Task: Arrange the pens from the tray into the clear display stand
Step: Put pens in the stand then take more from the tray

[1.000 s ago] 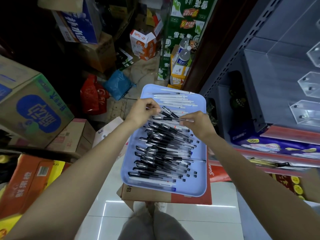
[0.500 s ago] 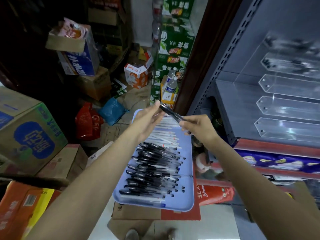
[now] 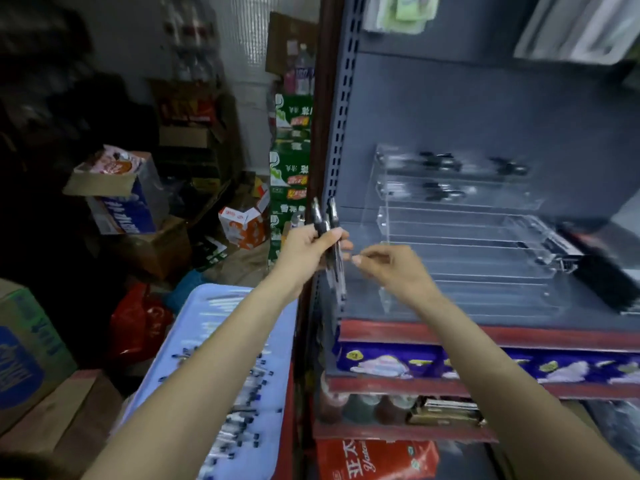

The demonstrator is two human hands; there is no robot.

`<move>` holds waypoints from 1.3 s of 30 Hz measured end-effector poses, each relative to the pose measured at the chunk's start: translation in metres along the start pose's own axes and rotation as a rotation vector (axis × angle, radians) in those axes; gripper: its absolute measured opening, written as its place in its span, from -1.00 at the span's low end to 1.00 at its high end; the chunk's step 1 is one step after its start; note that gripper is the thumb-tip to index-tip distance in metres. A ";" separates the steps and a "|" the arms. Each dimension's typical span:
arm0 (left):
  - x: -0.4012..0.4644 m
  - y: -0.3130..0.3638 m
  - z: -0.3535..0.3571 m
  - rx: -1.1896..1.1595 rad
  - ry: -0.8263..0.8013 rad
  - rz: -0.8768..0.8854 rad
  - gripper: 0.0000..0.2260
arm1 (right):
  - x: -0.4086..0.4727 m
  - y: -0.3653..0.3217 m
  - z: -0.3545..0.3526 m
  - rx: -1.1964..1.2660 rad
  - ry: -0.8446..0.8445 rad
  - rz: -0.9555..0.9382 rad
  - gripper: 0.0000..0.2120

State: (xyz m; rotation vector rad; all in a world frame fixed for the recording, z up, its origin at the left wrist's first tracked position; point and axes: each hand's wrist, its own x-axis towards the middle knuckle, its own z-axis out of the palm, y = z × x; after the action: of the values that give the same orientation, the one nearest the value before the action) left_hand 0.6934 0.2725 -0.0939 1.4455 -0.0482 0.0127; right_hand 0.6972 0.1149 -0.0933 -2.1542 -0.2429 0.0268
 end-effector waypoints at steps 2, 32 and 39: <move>0.003 0.010 0.033 0.241 -0.066 0.107 -0.87 | -0.001 0.002 -0.048 0.106 0.083 -0.045 -0.79; 0.160 0.048 0.233 0.750 0.031 0.156 -0.71 | 0.123 0.115 -0.312 -0.414 0.287 -0.211 -0.94; 0.161 0.046 0.234 0.754 0.002 0.142 -0.82 | 0.151 0.120 -0.303 -0.577 0.116 -0.186 -0.93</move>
State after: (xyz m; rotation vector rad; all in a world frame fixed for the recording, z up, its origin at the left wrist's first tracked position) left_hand 0.8461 0.0432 -0.0130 2.1929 -0.1561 0.1636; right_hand 0.8992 -0.1708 -0.0111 -2.6822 -0.4222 -0.3084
